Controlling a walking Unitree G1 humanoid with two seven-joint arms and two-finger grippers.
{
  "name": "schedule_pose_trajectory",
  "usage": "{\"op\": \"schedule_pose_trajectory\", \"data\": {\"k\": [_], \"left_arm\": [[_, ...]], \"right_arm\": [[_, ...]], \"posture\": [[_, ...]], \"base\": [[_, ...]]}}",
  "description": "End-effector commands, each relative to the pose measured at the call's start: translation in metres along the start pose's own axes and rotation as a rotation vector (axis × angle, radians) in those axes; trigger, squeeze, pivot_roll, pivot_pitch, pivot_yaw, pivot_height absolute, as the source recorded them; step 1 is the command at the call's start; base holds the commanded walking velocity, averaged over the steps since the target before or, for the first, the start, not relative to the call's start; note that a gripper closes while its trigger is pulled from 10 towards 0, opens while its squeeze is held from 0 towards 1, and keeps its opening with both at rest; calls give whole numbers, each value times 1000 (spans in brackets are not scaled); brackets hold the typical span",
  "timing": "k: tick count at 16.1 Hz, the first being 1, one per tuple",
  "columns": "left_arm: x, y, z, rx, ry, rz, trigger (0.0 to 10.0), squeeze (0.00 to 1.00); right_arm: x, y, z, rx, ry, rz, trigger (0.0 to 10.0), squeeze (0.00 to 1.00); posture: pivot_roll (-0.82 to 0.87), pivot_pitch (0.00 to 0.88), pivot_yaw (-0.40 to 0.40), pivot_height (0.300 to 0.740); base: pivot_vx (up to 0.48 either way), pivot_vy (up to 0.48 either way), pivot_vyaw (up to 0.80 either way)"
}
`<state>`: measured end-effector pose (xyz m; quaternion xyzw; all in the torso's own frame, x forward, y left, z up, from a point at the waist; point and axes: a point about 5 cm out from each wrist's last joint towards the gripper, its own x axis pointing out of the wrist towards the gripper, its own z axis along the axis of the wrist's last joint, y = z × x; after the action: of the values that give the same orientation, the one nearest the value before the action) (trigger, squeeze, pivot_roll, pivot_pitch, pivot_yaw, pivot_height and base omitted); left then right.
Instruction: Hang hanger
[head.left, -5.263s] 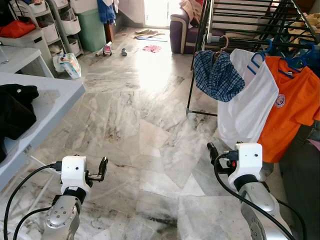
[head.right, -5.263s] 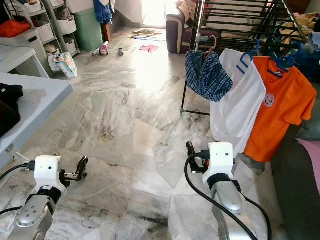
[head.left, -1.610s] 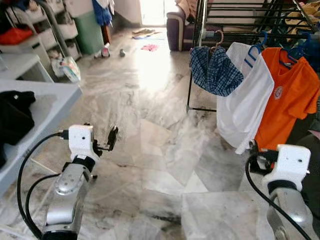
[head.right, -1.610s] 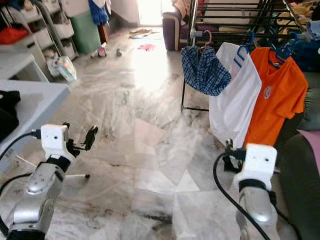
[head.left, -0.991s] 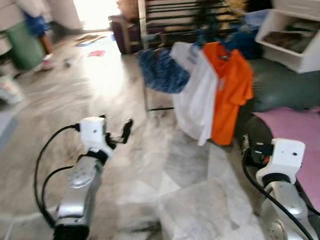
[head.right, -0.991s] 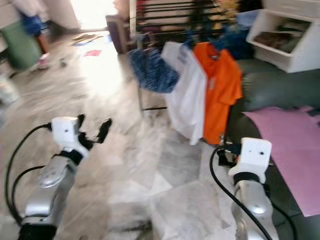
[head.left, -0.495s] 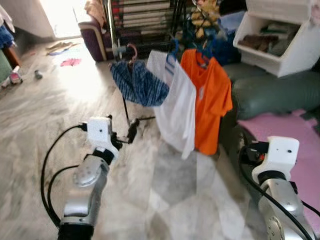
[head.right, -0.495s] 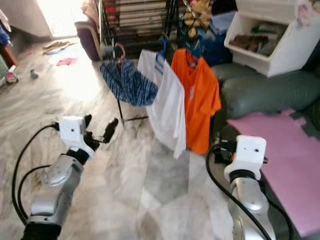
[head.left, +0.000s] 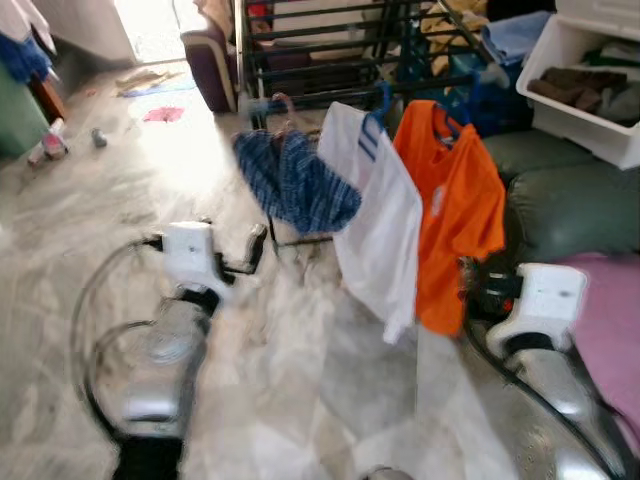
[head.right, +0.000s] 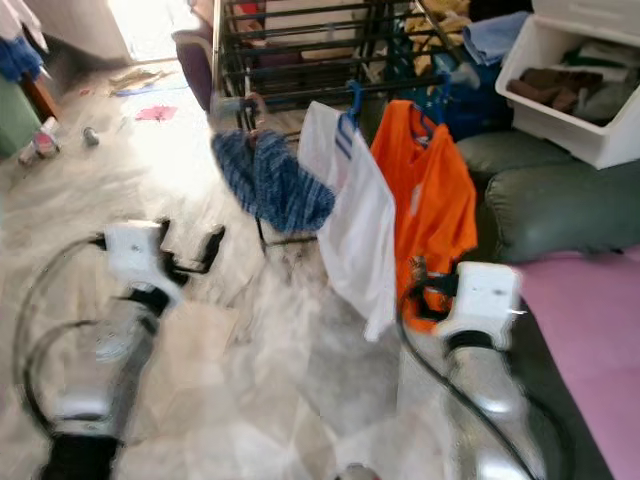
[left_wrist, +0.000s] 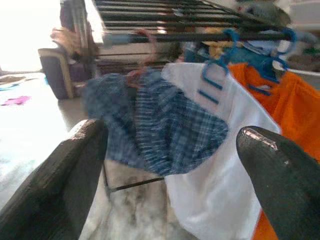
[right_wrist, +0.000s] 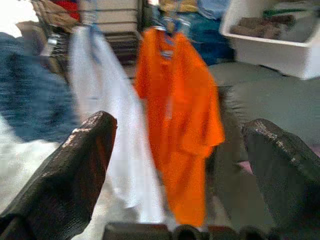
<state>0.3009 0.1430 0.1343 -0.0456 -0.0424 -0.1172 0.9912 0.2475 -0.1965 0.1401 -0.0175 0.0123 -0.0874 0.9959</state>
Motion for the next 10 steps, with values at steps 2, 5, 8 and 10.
{"op": "schedule_pose_trajectory", "data": {"k": [2,5,8,10], "left_arm": [[-5,8,0,58,9,56,10000,0],[-13,11,-12,40,71,97,10000,0],[-16,16,-19,47,107,138,10000,0],[-15,16,-18,51,106,137,10000,0]], "right_arm": [[2,5,4,18,-15,17,10000,0],[2,6,2,14,-9,25,10000,0],[4,11,-3,17,1,41,10000,0],[4,15,-3,15,-3,53,10000,0]], "posture": [[-109,93,43,740],[-101,76,45,740],[-91,51,51,740],[-90,44,52,740]], "base": [[452,0,0],[474,0,0],[451,0,0],[435,0,400]]}}
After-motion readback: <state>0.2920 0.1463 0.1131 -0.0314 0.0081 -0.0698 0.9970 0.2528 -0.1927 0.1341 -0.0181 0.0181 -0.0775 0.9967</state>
